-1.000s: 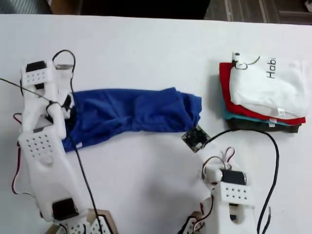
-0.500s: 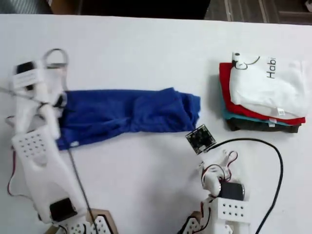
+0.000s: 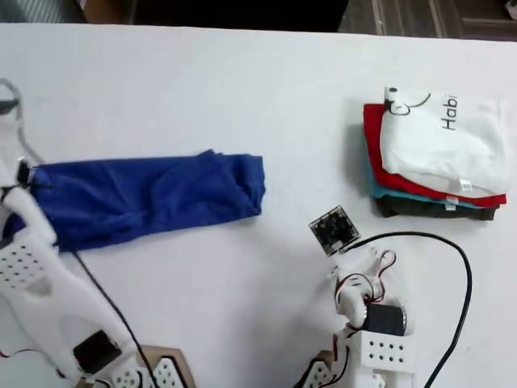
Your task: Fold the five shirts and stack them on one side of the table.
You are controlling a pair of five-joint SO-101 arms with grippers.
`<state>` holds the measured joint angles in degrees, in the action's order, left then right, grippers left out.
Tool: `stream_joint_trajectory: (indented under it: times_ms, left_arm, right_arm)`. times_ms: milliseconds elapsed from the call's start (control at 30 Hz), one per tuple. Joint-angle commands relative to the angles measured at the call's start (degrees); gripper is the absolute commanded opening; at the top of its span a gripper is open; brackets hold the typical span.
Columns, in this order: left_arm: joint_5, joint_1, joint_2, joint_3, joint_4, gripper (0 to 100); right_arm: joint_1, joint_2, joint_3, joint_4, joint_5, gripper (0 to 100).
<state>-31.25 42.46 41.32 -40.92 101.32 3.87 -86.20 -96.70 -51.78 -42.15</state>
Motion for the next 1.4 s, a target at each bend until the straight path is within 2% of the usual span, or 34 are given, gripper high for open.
stream_joint_trajectory:
  times_ms: [0,133,333,467,600,733,1067,1133,1267,1367]
  left_arm:
    - [2.5,-8.8,-13.1,6.8,1.1,3]
    - [4.6,-21.3,-25.0,16.7,1.1,3]
    - [7.6,-41.4,-34.8,22.4,0.5,3]
    - [12.0,-50.8,-35.2,21.1,0.0,3]
    - [16.5,-57.3,-35.1,21.7,-3.3,3]
    - [17.7,-59.9,-33.1,22.4,-7.3,3]
    - [17.5,-59.5,-19.7,21.9,-11.6,3]
    - [17.5,-59.5,-19.5,21.8,-11.3,9]
    - [17.4,-57.6,-19.5,16.0,-6.5,29]
    - [17.3,-52.5,-19.1,7.9,-2.5,30]
  right_arm:
    - [2.4,-1.0,-0.6,1.0,0.5,2.2]
    - [8.8,-1.0,-0.6,4.9,6.1,2.2]
    - [9.6,-1.3,-0.6,4.9,7.3,2.1]
    - [9.6,-1.3,-0.6,4.9,7.3,2.1]
    - [9.6,-1.2,-0.6,5.0,7.3,2.1]
    - [9.6,-1.2,-0.6,5.0,7.3,2.1]
    - [9.5,-1.1,-0.6,5.1,7.3,2.1]
    - [9.5,-1.1,-0.6,5.1,7.3,2.1]
    - [9.5,-1.1,-0.6,5.1,7.3,2.1]
    - [9.5,-1.1,-0.6,5.1,7.3,2.1]
